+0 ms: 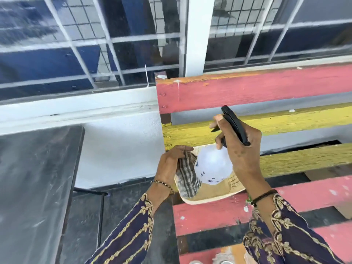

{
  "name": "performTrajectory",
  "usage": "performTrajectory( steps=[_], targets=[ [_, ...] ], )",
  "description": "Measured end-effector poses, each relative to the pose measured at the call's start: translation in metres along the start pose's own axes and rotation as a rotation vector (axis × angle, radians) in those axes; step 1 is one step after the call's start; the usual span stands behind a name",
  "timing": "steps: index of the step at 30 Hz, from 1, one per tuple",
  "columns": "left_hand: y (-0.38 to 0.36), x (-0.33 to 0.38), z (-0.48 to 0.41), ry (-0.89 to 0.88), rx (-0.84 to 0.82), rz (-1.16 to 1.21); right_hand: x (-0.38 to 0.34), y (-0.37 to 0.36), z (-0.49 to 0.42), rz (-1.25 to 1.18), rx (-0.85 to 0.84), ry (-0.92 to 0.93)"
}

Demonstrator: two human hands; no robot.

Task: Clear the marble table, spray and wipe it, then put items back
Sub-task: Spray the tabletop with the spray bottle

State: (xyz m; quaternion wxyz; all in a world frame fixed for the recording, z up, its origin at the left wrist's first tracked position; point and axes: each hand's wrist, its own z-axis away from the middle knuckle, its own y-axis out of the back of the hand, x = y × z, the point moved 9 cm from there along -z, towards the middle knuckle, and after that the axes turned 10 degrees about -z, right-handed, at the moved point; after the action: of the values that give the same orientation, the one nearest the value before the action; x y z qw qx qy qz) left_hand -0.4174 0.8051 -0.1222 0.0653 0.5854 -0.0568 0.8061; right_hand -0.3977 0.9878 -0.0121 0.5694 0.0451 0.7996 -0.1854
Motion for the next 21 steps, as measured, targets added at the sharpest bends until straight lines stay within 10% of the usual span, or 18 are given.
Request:
performTrajectory(
  steps=[8,14,21],
  targets=[
    [0.067,0.096,0.133,-0.393,-0.166,-0.700,-0.096,-0.129,0.058,-0.118,-0.059,0.053],
    [0.145,0.154,0.235,-0.761,0.145,-0.979,-0.147,-0.231,0.119,-0.161,-0.118,0.044],
    [0.286,0.167,0.330,-0.621,0.320,-0.857,-0.192,-0.388,0.212,-0.237,-0.393,-0.104]
  ],
)
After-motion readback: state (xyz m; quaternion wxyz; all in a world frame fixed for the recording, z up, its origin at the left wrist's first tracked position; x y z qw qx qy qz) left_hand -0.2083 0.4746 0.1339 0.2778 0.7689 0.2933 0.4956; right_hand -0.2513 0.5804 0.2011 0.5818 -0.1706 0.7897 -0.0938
